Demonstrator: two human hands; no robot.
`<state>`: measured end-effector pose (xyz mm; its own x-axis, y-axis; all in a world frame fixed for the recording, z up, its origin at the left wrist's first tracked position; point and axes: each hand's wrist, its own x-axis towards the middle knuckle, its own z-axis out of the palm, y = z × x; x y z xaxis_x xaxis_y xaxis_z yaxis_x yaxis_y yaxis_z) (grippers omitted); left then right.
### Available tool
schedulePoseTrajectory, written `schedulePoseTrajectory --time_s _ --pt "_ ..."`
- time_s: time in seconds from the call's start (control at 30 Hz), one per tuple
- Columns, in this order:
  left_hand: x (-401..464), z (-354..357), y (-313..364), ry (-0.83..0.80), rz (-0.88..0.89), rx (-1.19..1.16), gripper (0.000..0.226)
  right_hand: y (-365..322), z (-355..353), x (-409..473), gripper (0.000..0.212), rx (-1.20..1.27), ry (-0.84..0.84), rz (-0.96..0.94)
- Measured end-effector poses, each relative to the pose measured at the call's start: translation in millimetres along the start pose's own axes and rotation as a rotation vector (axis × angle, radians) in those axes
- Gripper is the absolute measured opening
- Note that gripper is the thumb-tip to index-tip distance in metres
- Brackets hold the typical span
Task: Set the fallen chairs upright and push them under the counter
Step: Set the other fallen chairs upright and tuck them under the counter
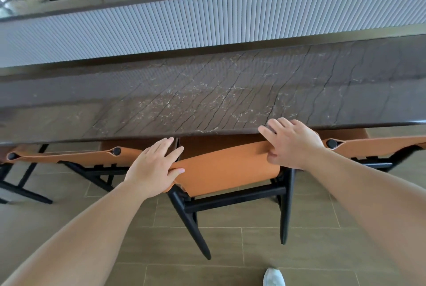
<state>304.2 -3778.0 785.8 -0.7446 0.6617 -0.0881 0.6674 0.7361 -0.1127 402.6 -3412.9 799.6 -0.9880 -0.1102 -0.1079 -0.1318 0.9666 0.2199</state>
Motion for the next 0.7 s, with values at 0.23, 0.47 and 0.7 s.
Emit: schedulePoseTrajectory --time_s 0.23,0.47,0.7 --pt "9.5 -2.3 23.4 -0.011 -0.043 -0.003 0.064 25.9 8.0 2.9 0.062 0.024 -0.014 -0.03" --pt "22.4 -5.7 38.1 -0.027 -0.126 -0.031 0.068 43.4 17.5 1.8 0.062 0.045 -0.002 -0.044" --pt "35.8 -12.3 32.3 0.02 -0.016 0.125 0.07 51.9 20.7 9.6 0.061 0.055 0.018 -0.049"
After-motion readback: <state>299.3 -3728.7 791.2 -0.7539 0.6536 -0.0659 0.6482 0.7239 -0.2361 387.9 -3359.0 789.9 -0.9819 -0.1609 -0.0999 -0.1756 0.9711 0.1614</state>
